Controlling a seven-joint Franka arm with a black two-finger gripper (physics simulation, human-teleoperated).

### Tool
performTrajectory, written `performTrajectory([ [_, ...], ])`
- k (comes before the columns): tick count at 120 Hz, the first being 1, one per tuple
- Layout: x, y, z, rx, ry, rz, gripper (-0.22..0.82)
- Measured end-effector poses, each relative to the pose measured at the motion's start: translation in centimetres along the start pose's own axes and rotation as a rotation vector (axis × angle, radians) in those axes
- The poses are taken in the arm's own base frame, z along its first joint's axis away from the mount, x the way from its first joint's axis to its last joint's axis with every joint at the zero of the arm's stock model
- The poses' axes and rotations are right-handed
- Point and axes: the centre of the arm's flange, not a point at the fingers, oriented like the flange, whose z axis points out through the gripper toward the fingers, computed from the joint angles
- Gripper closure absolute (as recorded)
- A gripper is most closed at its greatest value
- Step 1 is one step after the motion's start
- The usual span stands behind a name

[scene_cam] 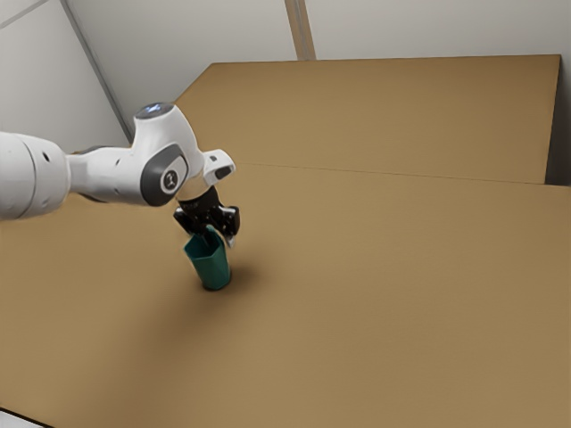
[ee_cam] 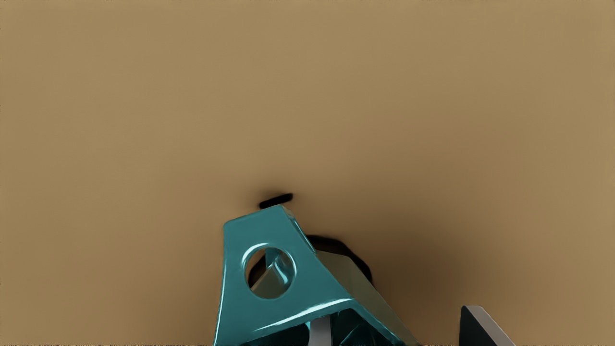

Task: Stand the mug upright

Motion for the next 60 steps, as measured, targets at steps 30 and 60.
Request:
performTrajectory([
  [30, 1.8, 0.4, -4.6, -0.027, -0.059, -0.028, 0.22],
  [60, 3.2, -0.5, -11.6, -0.021, -0.088, -0.030, 0.08],
])
